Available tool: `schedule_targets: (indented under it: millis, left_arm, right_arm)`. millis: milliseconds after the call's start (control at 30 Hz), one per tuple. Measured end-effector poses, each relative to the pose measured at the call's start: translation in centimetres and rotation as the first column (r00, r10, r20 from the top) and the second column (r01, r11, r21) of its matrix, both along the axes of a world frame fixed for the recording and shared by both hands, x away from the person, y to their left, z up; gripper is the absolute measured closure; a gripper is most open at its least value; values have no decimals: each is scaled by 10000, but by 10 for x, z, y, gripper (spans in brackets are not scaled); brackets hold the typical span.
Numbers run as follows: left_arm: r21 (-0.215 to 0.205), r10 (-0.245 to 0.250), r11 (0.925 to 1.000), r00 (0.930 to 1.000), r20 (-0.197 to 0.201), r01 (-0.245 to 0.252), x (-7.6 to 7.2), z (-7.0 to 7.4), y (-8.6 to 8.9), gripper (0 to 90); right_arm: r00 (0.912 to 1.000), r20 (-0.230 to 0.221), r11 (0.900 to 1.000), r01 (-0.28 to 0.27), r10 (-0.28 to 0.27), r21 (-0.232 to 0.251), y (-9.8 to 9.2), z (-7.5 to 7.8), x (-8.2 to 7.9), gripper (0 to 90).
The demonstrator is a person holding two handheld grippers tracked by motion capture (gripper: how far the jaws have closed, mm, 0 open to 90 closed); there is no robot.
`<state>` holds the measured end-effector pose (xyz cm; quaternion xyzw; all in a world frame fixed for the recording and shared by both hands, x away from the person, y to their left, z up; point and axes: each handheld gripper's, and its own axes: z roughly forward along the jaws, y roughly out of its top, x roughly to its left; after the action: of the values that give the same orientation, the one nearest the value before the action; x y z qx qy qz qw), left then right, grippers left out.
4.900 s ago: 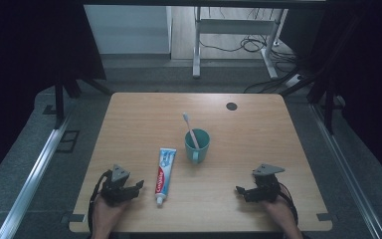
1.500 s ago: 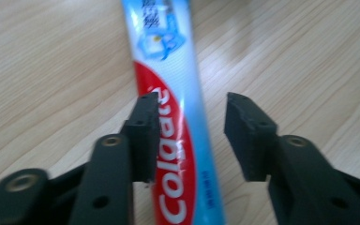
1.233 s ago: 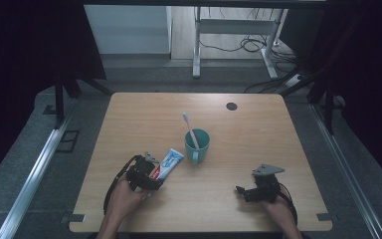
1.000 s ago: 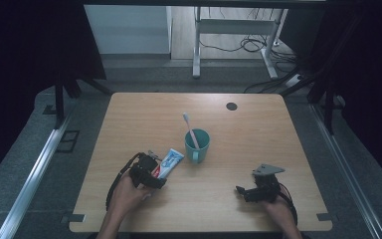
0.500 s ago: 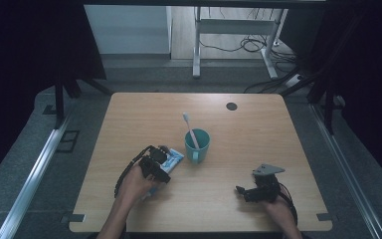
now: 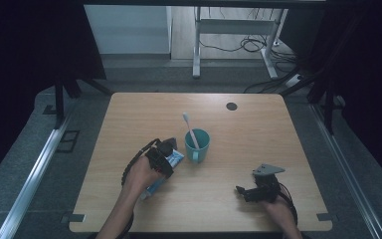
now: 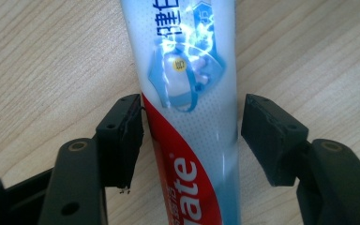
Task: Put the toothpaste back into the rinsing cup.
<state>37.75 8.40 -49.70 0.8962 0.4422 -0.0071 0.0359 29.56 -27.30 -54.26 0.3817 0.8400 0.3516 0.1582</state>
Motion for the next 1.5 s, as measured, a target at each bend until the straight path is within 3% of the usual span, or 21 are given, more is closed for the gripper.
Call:
schedule_targets:
  millis: [133,567,633,700,900,1200,1500]
  left_arm:
    - [329,95,9994,9996,-260,-86,5,-4,-3,416]
    - [360,439,9985,9978,-487,-422,6,-4,-4,507]
    - [326,452,9985,9976,-525,-435,6,-3,-3,560]
    - [129,515,9986,9969,-587,-508,7,0,-1,612]
    - [71,205,9998,9988,-451,-202,4,4,0,692]
    - [-419,-121,9991,9993,-352,106,3,6,7,719]
    - [-1013,-201,9946,9997,115,212,2,16,17,722]
  right_arm:
    - [10000,-3,10000,14,-14,15,0,0,0,62]
    - [10000,-5,10000,12,-12,14,0,0,0,62]
    - [10000,-3,10000,15,-15,16,0,0,0,62]
    - [10000,-3,10000,18,-18,18,0,0,0,62]
    - [10000,18,10000,28,-28,8,0,0,0,63]
    - [10000,18,10000,33,-33,10,0,0,0,63]
    - [10000,22,10000,29,-29,8,0,0,0,64]
